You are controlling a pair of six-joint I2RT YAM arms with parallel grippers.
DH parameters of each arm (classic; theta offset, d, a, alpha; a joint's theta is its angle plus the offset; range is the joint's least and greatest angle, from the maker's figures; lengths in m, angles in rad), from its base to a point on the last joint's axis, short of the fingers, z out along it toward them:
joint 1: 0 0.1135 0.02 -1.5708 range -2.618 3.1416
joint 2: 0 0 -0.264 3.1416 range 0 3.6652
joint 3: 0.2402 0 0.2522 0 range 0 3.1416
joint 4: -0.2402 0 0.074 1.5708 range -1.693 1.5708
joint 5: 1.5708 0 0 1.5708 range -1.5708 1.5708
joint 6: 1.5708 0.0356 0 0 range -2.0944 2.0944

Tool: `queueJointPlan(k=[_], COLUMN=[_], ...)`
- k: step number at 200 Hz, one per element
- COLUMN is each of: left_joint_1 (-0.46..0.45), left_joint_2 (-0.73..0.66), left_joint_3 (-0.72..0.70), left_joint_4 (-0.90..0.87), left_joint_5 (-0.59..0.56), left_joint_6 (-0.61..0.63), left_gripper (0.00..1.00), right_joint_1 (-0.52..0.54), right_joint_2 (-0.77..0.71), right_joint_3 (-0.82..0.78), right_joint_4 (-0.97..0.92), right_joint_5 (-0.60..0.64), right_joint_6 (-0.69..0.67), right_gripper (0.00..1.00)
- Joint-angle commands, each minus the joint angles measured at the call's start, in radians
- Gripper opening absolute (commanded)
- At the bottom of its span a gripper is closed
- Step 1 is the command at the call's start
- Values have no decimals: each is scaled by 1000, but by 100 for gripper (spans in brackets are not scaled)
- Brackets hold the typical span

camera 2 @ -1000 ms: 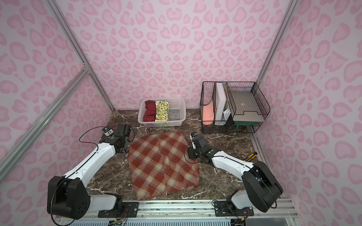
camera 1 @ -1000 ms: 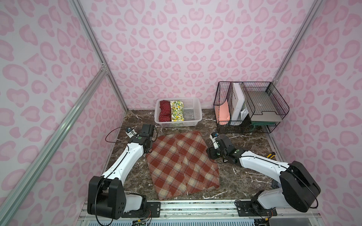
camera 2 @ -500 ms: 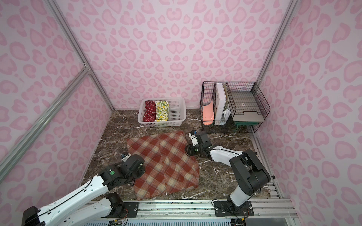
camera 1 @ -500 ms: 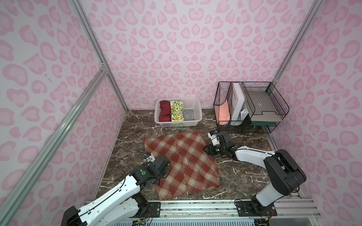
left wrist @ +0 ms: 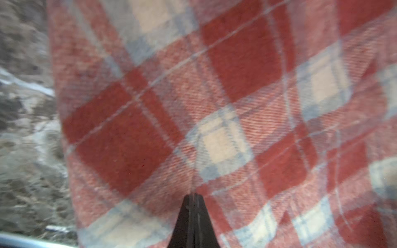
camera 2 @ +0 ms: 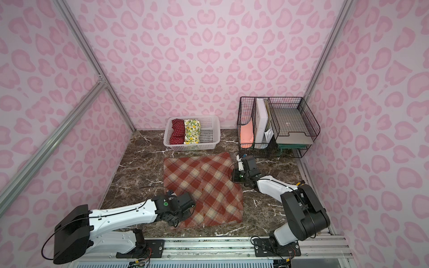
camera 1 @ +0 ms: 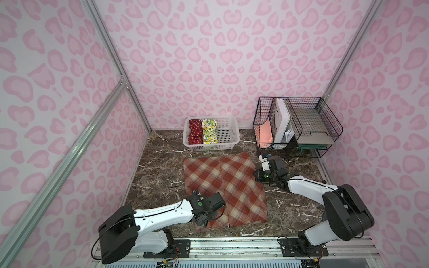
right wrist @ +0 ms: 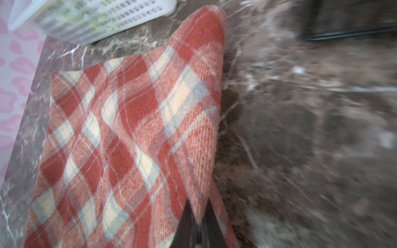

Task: Roll up the skirts
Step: Adjust the skirt at the center of the board.

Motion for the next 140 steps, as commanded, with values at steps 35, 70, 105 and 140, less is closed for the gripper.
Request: queueJointPlan(k=[35,70,105,140], left_joint_1=[41,199,356,423], left_joint_2=[171,146,79,92], left_joint_3=[4,-96,-133,-99], left_joint_4=[58,91,65,42], left_joint_5=[24,64,70,90], left_joint_6=[14,50,120,189], left_gripper=[0,0,0,0], right_joint_1=[-7,82,89,69], right_joint_2=[-358,-516,-638,-694], right_joint_3=[-231,-253,-280,-293], right_joint_4=[-114,-222,-262,-268], right_joint_5=[135,136,263,246], right_joint_6=[182,187,196,219], right_gripper=[24,42,56,59])
